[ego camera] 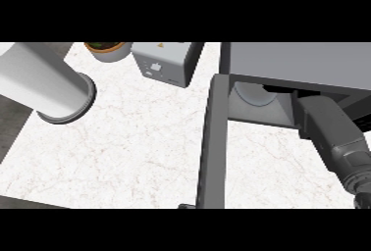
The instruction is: Pick up the milk, place it into the microwave and close the microwave
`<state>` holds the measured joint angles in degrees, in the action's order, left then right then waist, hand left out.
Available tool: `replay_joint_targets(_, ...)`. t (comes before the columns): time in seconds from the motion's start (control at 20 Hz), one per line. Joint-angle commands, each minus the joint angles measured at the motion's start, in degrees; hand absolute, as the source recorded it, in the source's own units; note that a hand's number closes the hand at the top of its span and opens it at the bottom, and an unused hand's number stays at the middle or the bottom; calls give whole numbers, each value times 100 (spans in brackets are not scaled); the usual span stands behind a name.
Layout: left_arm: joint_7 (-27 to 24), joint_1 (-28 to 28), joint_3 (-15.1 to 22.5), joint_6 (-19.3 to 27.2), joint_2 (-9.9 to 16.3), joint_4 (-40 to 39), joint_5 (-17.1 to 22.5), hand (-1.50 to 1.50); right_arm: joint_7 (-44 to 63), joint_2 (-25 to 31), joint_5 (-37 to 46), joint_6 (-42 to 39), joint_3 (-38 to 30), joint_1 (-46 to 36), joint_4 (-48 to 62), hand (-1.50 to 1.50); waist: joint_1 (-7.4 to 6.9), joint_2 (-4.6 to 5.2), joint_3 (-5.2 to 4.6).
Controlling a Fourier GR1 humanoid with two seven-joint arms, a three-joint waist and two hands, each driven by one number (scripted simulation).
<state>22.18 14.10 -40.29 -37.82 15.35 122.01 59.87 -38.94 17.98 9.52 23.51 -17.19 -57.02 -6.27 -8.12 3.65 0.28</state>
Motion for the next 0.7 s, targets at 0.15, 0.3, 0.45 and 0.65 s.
replay_joint_targets(0.15,-11,-157,-21,28,83,-153,-78,-150,92,470,113,-62,87,-169,63,150,-87,93,16)
replay_joint_targets(0.3,-16,-345,74,2,123,-290,-211,-150,18,425,98,26,93,-230,61,150,-65,177,16)
replay_joint_targets(0.45,12,-288,25,-33,189,-268,-174,-150,-4,586,32,-24,47,-201,99,150,-157,168,22)
replay_joint_targets(0.65,-9,-360,34,-7,173,-175,-329,-150,-53,560,-59,10,-5,-209,158,150,-186,171,28)
